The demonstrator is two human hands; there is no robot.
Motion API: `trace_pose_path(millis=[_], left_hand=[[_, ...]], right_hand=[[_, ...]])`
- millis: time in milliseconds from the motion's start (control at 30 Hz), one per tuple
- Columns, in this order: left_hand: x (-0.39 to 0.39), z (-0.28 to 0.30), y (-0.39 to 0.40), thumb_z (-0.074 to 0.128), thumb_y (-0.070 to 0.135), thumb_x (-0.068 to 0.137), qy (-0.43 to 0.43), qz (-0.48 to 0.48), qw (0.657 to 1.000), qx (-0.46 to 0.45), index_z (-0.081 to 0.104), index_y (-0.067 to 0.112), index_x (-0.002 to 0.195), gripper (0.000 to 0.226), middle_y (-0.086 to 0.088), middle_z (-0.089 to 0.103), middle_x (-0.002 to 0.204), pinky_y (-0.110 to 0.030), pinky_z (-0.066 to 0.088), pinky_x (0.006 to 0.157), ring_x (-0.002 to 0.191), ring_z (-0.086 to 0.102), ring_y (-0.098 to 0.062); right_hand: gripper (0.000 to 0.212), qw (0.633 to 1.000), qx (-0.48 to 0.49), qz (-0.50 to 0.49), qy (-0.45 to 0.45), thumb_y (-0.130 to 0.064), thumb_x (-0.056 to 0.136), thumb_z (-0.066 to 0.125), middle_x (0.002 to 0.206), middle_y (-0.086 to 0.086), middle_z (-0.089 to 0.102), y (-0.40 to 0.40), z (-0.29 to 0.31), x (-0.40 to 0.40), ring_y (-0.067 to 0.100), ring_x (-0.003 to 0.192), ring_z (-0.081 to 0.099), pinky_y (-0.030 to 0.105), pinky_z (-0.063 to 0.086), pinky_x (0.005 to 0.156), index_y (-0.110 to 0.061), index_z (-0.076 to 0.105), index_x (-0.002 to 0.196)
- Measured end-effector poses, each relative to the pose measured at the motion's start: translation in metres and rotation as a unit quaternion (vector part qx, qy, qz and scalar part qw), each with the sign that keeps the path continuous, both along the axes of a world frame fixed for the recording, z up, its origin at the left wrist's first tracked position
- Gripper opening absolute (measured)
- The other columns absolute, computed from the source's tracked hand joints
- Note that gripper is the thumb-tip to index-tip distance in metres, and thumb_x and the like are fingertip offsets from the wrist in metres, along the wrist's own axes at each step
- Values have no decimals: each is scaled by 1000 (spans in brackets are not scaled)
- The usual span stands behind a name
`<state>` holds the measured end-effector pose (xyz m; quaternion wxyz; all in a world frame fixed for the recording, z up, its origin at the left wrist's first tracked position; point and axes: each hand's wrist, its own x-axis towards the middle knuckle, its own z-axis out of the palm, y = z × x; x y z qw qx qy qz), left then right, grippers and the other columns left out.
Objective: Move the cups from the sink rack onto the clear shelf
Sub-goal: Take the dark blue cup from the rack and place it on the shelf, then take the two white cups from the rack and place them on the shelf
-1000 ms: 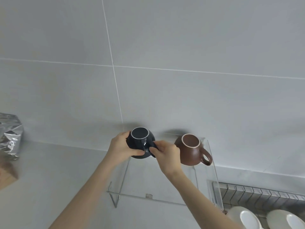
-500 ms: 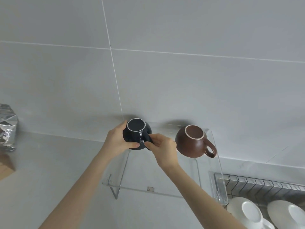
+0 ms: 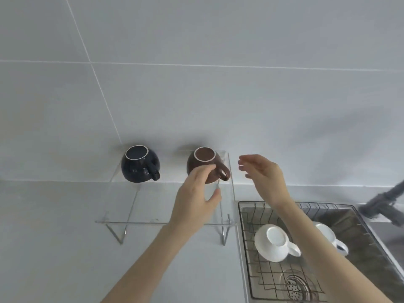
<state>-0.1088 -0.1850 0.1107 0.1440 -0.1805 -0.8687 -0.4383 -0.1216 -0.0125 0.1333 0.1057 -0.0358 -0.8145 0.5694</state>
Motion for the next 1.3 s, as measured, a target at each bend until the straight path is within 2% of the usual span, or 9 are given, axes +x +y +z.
trace_pose_path(millis=[100, 167, 333, 400, 567, 833, 933, 1100, 1300], left_hand=[[23, -20, 49, 58, 26, 76, -74, -86, 994, 2, 54, 18, 121, 45, 1, 60, 117, -19, 43, 90, 105, 51, -2], [37, -36, 79, 61, 29, 75, -139, -128, 982, 14, 54, 21, 119, 45, 3, 60, 117, -16, 44, 89, 105, 52, -1], [51, -92, 135, 70, 22, 70, -284, -146, 947, 10, 47, 21, 125, 60, 12, 50, 121, -18, 39, 97, 115, 47, -8], [51, -109, 149, 72, 16, 68, -309, -139, 941, 11, 47, 21, 123, 61, 24, 44, 109, -10, 33, 87, 111, 43, -6], [45, -157, 178, 77, 14, 60, -346, -107, 932, 7, 42, 23, 128, 77, 2, 45, 130, -7, 31, 84, 112, 39, -7], [37, -194, 202, 80, 20, 57, -422, 27, 904, 59, 32, 10, 134, 92, -9, 45, 134, -44, 41, 101, 123, 45, -26], [35, -195, 204, 82, 18, 56, -413, 45, 907, 71, 38, 12, 130, 86, -5, 53, 125, -37, 43, 95, 115, 50, -23], [35, -190, 202, 81, 16, 56, -423, 34, 902, 80, 46, 14, 121, 74, -4, 58, 118, -31, 42, 85, 109, 54, -22], [32, -129, 188, 81, 21, 58, -371, -2, 923, 99, 51, 24, 109, 59, 7, 60, 104, -10, 36, 69, 100, 56, -14]], right_hand=[[22, 998, 21, -44, -51, -8, 87, 51, 89, -3, 70, 56, -22, 26, 17, 90, 66, 38, 51, 88, -23, 66, 90], [21, 993, 34, -62, -91, -9, 87, 51, 92, 0, 70, 87, -42, 43, 19, 93, 65, 38, 49, 88, -21, 67, 93], [23, 975, 80, -81, -190, -13, 89, 51, 97, 1, 67, 138, -101, 74, 16, 96, 60, 8, 41, 71, -12, 65, 108], [26, 968, 74, -75, -226, -12, 89, 50, 100, 4, 66, 146, -124, 81, 20, 101, 60, 14, 40, 75, -10, 62, 112], [32, 956, 57, -43, -285, -12, 89, 51, 107, 2, 59, 157, -168, 90, 12, 101, 50, 25, 36, 88, -6, 55, 120], [24, 955, 68, -26, -287, -19, 84, 58, 98, 3, 64, 163, -203, 87, 13, 83, 53, 20, 39, 68, -12, 58, 107], [22, 956, 58, -27, -285, -21, 84, 60, 99, 2, 66, 164, -207, 83, 17, 94, 57, 24, 40, 76, -13, 59, 105], [15, 961, 67, -47, -265, -19, 82, 63, 88, 0, 66, 164, -202, 84, 17, 89, 58, 20, 40, 69, -11, 63, 96], [17, 973, 98, -74, -194, -26, 80, 66, 85, 6, 72, 161, -138, 86, 27, 84, 63, 33, 48, 73, -16, 68, 93]])
